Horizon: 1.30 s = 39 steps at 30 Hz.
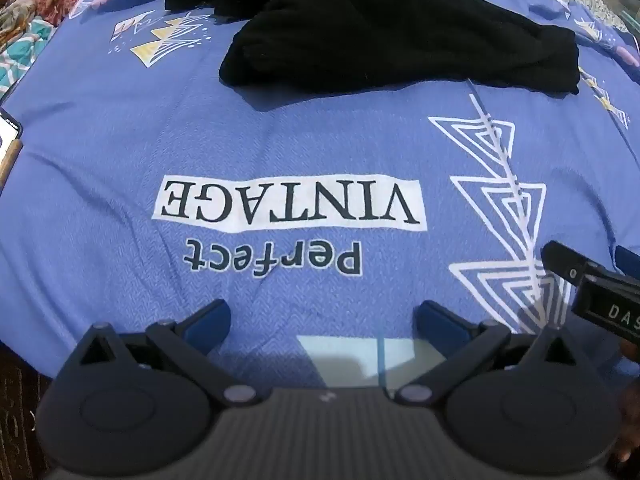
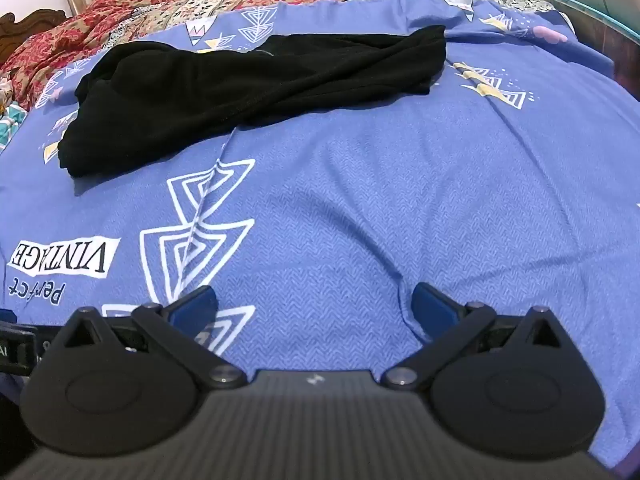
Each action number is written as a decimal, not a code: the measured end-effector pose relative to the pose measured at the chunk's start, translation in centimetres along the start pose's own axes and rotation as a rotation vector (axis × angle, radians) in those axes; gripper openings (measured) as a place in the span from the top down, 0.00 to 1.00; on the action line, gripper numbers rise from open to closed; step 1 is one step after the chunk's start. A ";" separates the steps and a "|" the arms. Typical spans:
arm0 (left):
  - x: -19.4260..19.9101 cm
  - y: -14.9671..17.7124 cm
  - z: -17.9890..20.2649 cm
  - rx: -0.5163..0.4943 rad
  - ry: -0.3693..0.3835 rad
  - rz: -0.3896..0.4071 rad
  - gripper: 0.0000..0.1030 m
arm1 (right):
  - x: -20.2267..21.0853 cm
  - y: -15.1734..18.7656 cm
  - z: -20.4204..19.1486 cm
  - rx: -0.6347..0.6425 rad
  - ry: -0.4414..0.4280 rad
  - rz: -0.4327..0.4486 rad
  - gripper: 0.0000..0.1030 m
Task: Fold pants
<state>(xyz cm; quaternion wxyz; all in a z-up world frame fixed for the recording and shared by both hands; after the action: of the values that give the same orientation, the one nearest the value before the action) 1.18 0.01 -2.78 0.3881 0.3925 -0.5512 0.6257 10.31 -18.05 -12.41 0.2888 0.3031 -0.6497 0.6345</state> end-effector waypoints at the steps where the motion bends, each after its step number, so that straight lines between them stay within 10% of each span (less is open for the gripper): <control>1: 0.0 0.0 0.0 -0.001 -0.002 0.001 0.00 | 0.0 0.0 0.0 0.000 0.000 0.001 0.00; 27: 0.8 1.1 0.1 -0.037 -0.026 0.013 0.00 | 0.0 0.3 0.4 -0.045 -0.012 0.028 0.00; 39: 3.7 -1.8 -5.1 0.099 0.007 0.164 0.00 | 0.2 0.0 0.8 -0.057 -0.040 0.032 0.00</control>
<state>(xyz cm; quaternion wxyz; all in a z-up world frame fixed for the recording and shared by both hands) 1.07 5.39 0.84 0.3177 0.3626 -0.5484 0.6833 10.21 -18.88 -12.25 0.2740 0.2968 -0.6778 0.6144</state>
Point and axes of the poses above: each gripper's, at about its wrist camera, not at the fingertips, and x roughly against the way its jaws point, z to its right, y to its underside, the point moved 3 cm from there along -x, roughly the way its jaws point, and after that the axes turned 3 degrees about y, right-handed, at the moved point
